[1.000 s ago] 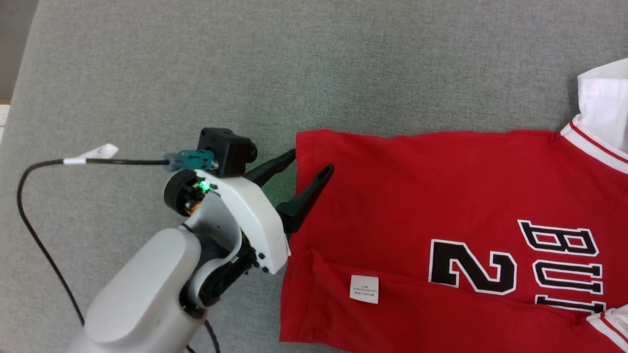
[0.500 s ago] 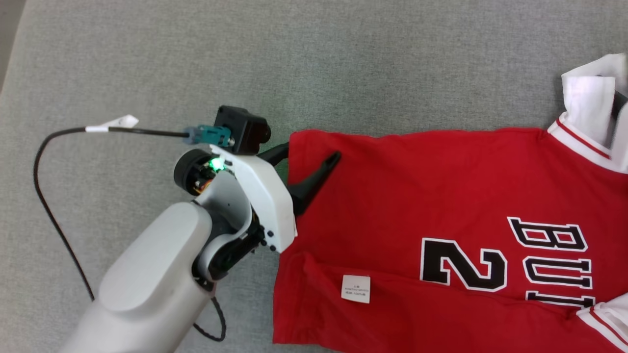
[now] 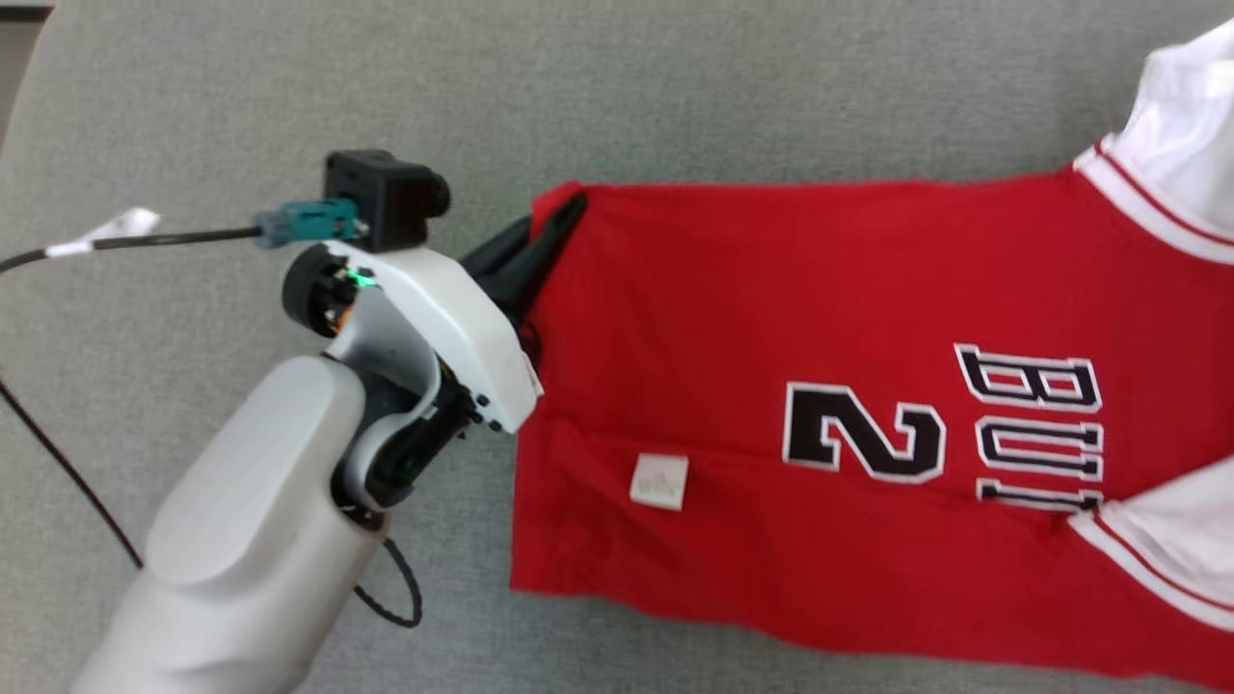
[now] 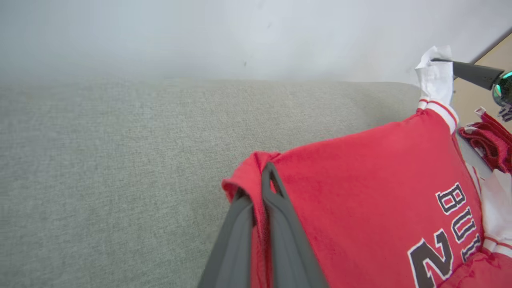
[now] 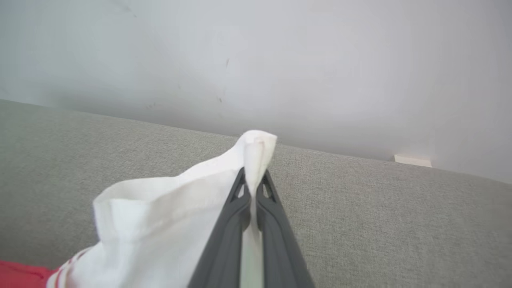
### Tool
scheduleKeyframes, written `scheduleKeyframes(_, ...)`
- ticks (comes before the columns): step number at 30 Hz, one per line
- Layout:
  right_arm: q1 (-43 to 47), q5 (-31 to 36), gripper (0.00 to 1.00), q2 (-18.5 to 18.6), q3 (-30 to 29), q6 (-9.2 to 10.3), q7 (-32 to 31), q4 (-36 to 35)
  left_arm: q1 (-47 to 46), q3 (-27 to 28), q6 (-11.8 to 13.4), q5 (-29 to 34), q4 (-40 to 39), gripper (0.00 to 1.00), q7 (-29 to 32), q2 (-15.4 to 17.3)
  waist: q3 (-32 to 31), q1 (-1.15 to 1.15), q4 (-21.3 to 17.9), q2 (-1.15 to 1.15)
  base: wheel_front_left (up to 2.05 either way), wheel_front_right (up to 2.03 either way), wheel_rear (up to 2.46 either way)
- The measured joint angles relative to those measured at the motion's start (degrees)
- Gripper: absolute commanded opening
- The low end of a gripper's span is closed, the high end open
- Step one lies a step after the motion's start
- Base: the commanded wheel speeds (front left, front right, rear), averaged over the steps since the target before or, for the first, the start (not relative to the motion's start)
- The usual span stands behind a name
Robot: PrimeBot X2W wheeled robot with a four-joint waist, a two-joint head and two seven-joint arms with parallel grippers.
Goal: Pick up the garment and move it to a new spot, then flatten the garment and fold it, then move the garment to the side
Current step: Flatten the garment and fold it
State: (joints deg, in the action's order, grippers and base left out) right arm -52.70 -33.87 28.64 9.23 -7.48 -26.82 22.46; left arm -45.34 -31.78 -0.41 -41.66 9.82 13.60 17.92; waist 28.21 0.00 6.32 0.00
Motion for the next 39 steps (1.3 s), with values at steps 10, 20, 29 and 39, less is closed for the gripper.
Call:
scheduleKeyframes(10,14.71,-3.9,0.0,0.56,-2.08,0.0,5.73,-7.92,10.59,0.87,2.77,-1.36,-8.43,0.0,-1.57,3.64,-3.78,0.0,-3.18,0.0,0.0,0.0,0.0)
scheduleKeyframes(20,34.9,-5.27,0.0,-2.01,-4.69,-0.01,10.27,-17.07,25.7,1.81,8.17,-2.49,-17.49,0.0,-3.58,7.1,-8.36,-0.01,-6.65,0.0,0.0,0.0,0.0)
scheduleKeyframes(29,39.02,-1.02,1.0,-4.21,-3.77,-0.01,12.32,-14.66,31.75,2.37,11.73,-1.91,-18.42,1.0,-5.11,8.53,-10.08,0.0,-9.08,0.0,0.0,0.0,0.0)
scheduleKeyframes(39,42.57,-1.31,1.0,-5.43,-9.0,-0.01,11.52,-16.56,38.51,5.42,19.98,8.1,-19.27,1.0,-20.84,8.77,-13.27,-0.01,-9.94,0.0,0.0,0.0,0.0)
